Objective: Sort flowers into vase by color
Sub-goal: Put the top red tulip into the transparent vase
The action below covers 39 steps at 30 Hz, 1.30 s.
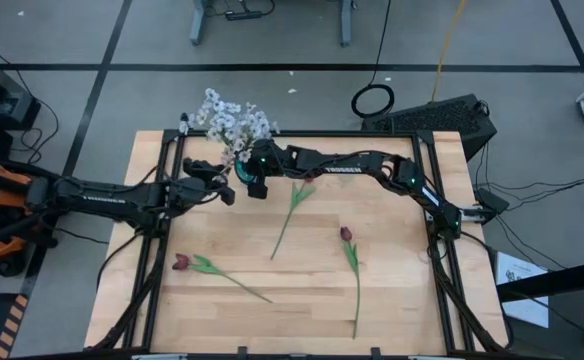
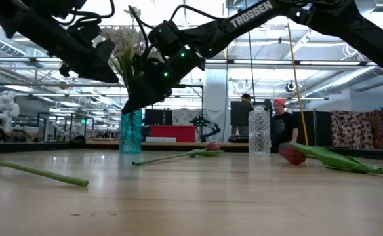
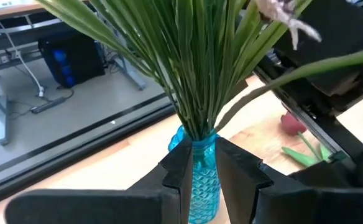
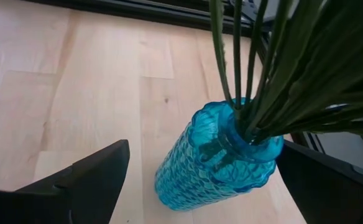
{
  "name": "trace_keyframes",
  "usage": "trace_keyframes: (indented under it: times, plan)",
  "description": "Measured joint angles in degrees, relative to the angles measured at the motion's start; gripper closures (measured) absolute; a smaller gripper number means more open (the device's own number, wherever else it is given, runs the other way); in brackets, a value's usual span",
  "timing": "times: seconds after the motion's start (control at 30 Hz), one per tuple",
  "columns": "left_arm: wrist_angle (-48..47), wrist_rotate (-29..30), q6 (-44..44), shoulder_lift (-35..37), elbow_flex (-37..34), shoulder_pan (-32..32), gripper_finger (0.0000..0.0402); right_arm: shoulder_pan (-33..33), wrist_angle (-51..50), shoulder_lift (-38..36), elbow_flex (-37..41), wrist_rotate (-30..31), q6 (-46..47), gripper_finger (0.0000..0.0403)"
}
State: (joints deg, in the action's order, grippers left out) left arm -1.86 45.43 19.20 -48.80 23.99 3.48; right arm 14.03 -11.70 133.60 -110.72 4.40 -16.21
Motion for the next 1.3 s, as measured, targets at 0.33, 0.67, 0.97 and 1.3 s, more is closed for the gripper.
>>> trace_keyframes:
  times: [0.33, 0.67, 0.97, 1.3]
  plan:
    - [0.4, -0.1, 0.0, -1.6, 0.0, 0.1, 0.0325, -0.3, -0.5, 0.0, 0.0, 0.0, -0.1, 0.0012]
    - [-2.1, 0.0, 0.0, -1.6, 0.0, 0.2, 0.0325, -0.3, -1.3, 0.0, -0.1, 0.0, 0.3, 0.0012]
    - [-2.1, 0.0, 0.0, -1.6, 0.0, 0.2, 0.0325, -0.4, -3.5, -0.1, -0.1, 3.9, 0.3, 0.0012]
    - [-2.1, 0.0, 0.0, -1.6, 0.0, 0.3, 0.0325, -0.6, -3.6, -0.1, -0.1, 4.9, -0.1, 0.0012]
